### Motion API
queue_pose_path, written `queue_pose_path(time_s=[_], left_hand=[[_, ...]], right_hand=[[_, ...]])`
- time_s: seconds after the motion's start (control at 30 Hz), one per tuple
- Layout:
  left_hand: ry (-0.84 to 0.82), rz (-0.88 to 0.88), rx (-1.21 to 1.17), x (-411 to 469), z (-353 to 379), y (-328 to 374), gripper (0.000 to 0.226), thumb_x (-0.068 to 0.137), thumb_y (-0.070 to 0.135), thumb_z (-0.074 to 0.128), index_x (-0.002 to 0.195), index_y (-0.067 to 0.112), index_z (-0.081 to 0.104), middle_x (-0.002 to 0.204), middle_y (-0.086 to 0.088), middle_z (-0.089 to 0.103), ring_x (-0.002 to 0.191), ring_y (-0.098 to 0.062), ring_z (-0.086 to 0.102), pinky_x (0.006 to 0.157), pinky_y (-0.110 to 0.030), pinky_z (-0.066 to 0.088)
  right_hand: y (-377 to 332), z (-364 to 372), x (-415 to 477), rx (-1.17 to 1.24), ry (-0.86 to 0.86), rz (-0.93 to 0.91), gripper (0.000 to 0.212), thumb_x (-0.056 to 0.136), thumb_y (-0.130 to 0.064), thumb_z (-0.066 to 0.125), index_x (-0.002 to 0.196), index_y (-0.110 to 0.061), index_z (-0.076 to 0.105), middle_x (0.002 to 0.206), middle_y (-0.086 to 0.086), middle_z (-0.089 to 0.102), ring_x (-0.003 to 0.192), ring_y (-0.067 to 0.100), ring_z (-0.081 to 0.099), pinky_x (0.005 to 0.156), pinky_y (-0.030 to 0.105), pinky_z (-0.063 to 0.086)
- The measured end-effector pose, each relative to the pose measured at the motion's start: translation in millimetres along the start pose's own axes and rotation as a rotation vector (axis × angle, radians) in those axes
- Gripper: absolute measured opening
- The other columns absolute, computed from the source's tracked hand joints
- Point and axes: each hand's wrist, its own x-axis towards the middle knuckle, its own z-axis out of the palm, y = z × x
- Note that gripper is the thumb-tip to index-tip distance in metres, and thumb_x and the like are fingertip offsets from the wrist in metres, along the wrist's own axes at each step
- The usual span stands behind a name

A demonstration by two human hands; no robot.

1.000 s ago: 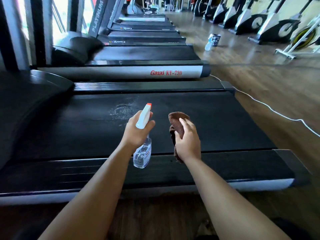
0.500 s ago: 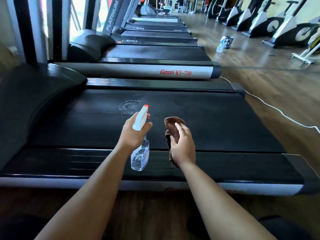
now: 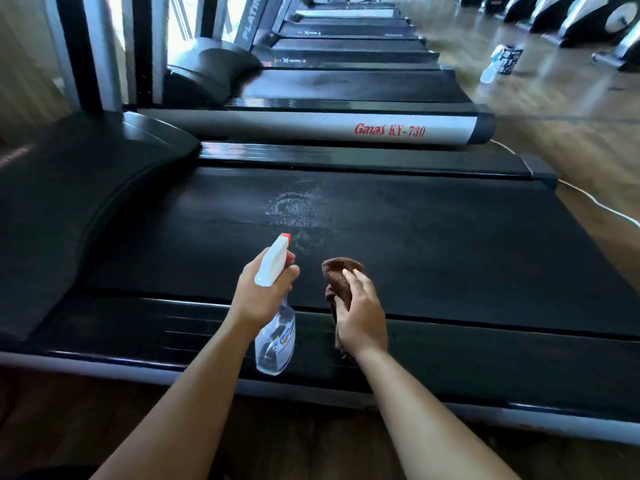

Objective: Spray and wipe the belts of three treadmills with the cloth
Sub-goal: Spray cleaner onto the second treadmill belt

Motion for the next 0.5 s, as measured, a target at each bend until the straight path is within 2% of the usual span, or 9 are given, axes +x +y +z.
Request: queue_pose_path(time_s=[0.2, 0.3, 0.5], left_hand=[[0.009, -0.042, 0.014, 19, -19, -24, 0.018, 0.078, 0.026, 0.069, 0.089, 0.013, 0.066, 0.077, -0.002, 0.062, 0.062, -0.015, 0.055, 0.062, -0.031, 0.049], [0.024, -0.060, 0.017, 29, -30, -33, 0.017, 0.078, 0.025, 0.068, 0.089, 0.013, 0.065, 0.077, -0.003, 0.062, 0.062, -0.015, 0.054, 0.061, -0.030, 0.048], [0.057, -0.070, 0.065, 45, -49, -48, 0.013, 0.077, 0.019, 0.064, 0.086, 0.010, 0.061, 0.071, -0.006, 0.057, 0.059, -0.019, 0.050, 0.059, -0.038, 0.044]], right_hand=[[9, 49, 16, -0.058, -0.085, -0.004, 0.052, 0.094, -0.018, 0.062, 0.145, -0.019, 0.048, 0.151, 0.000, 0.041, 0.138, 0.020, 0.040, 0.114, 0.029, 0.031], [18, 70, 21, -0.089, -0.122, -0.001, 0.053, 0.094, -0.016, 0.064, 0.144, -0.018, 0.049, 0.150, 0.002, 0.042, 0.137, 0.021, 0.040, 0.113, 0.030, 0.033], [44, 104, 19, -0.187, -0.231, 0.055, 0.054, 0.095, -0.021, 0.061, 0.147, -0.021, 0.044, 0.154, -0.001, 0.036, 0.144, 0.023, 0.031, 0.118, 0.036, 0.029]])
